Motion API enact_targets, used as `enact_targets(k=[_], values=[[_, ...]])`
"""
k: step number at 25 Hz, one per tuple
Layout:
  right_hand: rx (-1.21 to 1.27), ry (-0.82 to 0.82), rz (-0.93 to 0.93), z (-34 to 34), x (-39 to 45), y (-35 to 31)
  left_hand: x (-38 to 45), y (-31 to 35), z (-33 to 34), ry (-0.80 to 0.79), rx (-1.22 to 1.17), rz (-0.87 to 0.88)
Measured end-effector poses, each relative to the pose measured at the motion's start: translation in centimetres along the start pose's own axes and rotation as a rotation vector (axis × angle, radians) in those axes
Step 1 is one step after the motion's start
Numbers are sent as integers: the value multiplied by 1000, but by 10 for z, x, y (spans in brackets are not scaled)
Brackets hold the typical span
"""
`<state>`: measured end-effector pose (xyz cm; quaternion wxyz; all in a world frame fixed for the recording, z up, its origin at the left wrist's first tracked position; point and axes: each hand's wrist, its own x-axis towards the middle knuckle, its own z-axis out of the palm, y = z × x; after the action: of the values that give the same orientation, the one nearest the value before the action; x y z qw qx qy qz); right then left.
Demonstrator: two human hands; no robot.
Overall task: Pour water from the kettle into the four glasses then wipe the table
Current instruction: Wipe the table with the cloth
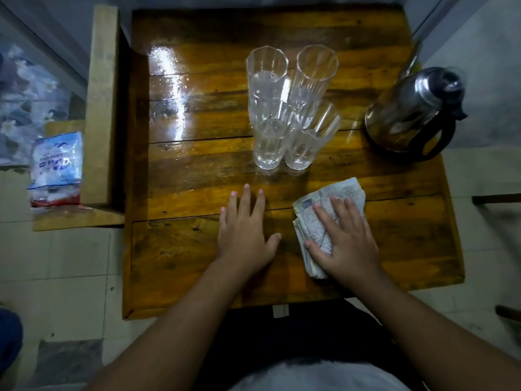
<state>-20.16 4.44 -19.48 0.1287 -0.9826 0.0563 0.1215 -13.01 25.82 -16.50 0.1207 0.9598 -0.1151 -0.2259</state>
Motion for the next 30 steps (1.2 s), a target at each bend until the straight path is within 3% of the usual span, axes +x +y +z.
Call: enact_targets(k=[11, 15, 23, 26, 30], values=[[-41, 1, 141, -35, 23, 117, 31, 59, 22, -82, 79, -57], [-34, -14, 147, -39, 30, 129, 34, 65, 22, -84, 122, -92], [-14, -270, 135, -71, 39, 124, 38, 79, -10, -168, 20, -210], [213, -156, 81, -117, 34, 103, 18, 104, -47, 23, -85, -186], [340, 91, -138, -214, 49, 49, -16, 125, -140, 412, -297, -31]])
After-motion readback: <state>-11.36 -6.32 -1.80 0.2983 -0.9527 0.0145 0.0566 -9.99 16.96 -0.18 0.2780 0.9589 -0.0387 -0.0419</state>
